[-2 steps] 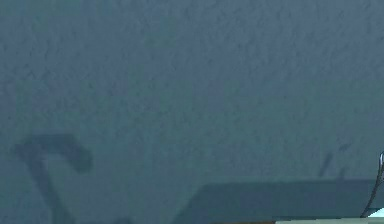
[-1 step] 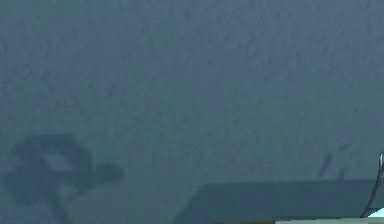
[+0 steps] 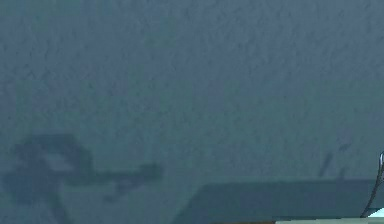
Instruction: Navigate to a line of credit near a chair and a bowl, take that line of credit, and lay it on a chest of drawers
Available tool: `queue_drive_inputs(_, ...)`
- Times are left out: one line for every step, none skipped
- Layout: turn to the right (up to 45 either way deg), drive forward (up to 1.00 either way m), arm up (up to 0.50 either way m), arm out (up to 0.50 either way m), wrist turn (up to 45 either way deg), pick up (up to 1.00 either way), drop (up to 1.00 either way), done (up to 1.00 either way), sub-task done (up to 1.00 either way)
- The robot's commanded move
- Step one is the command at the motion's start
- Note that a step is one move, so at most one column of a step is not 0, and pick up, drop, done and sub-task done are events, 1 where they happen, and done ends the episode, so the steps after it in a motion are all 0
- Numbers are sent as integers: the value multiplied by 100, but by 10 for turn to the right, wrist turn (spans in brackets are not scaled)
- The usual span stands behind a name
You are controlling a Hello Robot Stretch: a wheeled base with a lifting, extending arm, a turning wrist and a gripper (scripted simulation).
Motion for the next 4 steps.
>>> queue_drive_inputs(0,0,0,0,450,0,0,0,0)
queue_drive_inputs(0,0,0,0,450,0,0,0,0)
queue_drive_inputs(0,0,0,0,450,0,0,0,0)
queue_drive_inputs(0,0,0,0,300,0,0,0,0)
